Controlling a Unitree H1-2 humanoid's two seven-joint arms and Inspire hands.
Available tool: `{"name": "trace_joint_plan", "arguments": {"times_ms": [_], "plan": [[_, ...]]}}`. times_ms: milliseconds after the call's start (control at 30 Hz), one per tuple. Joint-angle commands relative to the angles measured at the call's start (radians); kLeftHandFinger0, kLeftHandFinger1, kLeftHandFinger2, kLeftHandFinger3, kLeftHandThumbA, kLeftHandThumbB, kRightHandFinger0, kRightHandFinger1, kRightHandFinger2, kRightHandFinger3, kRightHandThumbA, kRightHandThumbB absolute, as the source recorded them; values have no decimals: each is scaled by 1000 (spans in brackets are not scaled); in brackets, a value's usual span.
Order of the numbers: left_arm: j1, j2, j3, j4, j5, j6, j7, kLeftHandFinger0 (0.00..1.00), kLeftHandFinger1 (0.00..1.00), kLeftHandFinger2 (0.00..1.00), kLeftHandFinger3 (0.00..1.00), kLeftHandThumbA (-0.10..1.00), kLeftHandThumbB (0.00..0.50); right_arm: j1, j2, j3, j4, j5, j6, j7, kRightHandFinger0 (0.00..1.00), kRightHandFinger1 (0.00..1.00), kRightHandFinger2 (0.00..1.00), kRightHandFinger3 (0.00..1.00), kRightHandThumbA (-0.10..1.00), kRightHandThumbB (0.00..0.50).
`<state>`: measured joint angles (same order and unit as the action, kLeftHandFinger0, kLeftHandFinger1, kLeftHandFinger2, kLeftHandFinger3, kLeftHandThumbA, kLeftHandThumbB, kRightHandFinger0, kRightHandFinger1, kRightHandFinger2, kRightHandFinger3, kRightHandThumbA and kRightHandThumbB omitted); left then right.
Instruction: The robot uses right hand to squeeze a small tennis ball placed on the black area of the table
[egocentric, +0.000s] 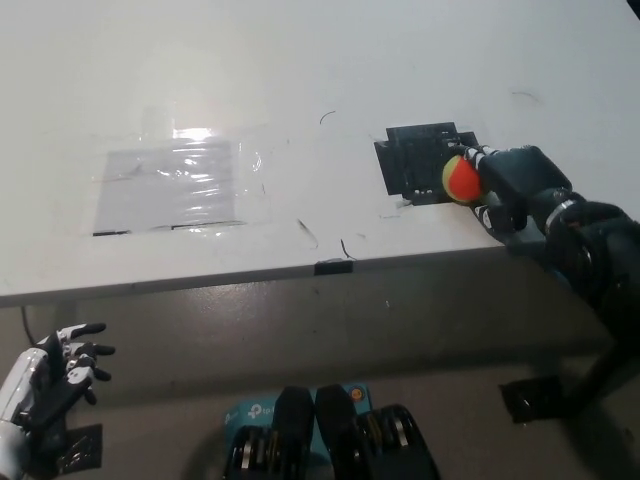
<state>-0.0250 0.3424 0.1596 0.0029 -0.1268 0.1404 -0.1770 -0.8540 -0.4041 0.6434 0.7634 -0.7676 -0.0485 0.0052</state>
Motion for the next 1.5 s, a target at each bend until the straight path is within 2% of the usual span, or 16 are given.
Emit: {"name": "trace_joint_plan", "arguments": {"times_ms": [0,67,133,233,300,333,367,400,533,667,733,933,1100,1267,1367,1467], "plan": [[-9,10,9,-11,-9,-36,-5,363,470,597,700,361,3,43,25,15,30,-58,-45,-121,0,343,624,226,-100,0],[-9,10,8,-12,-7,-33,-4,369,472,601,705,344,0,44,32,1,43,-46,-44,-131,0,350,630,220,-100,1],[2,10,9,-9,-10,-45,-8,363,469,598,701,339,0,65,35,-23,39,-27,-74,-179,0,323,601,220,-100,51],[20,8,11,-23,-12,-36,-7,352,468,603,685,283,0,93,38,-68,25,12,-123,-232,0,240,513,199,-100,231],[25,8,12,-29,-9,-23,-3,369,474,604,703,281,0,113,39,-127,-6,52,-153,-274,0,224,515,342,-100,277],[28,8,13,-30,-9,-21,-2,373,475,605,708,285,0,117,42,-141,-9,57,-157,-277,0,187,479,325,-100,281],[30,5,14,-29,-9,-20,2,389,476,609,721,286,0,127,49,-183,-31,97,-146,-256,0,176,471,292,-100,254],[29,4,14,-27,-8,-21,2,387,474,609,722,287,0,133,54,-213,-34,118,-170,-279,0,163,463,261,-100,270],[32,3,16,-30,-6,-16,5,346,449,596,715,335,0,149,80,-323,-79,196,-206,-289,0,128,462,292,-100,259],[32,-2,20,-25,-8,-31,5,333,449,583,704,275,0,150,120,-461,-130,351,-255,-231,0,106,444,297,-100,220],[32,-2,19,-25,-7,-30,5,345,458,589,704,284,0,150,132,-495,-156,378,-259,-223,0,72,348,220,-100,216],[34,1,15,-33,2,-27,5,341,463,591,685,378,4,162,189,-604,-312,480,-172,-180,0,0,255,147,-100,211],[35,0,18,-24,-6,-43,0,345,456,575,675,348,0,178,242,-683,-399,613,-142,-134,0,0,244,171,-100,219],[24,-1,27,-27,-12,-28,8,326,441,561,674,343,2,188,307,-766,-486,755,-23,-103,0,0,48,82,-100,175],[26,2,27,-24,-12,-33,4,345,459,578,695,339,0,219,322,-784,-517,782,-2,-86,0,0,51,96,-100,192],[28,1,28,-33,-10,-19,8,351,449,575,692,326,0,246,333,-798,-544,806,-4,-72,0,0,51,107,-100,162]]}}
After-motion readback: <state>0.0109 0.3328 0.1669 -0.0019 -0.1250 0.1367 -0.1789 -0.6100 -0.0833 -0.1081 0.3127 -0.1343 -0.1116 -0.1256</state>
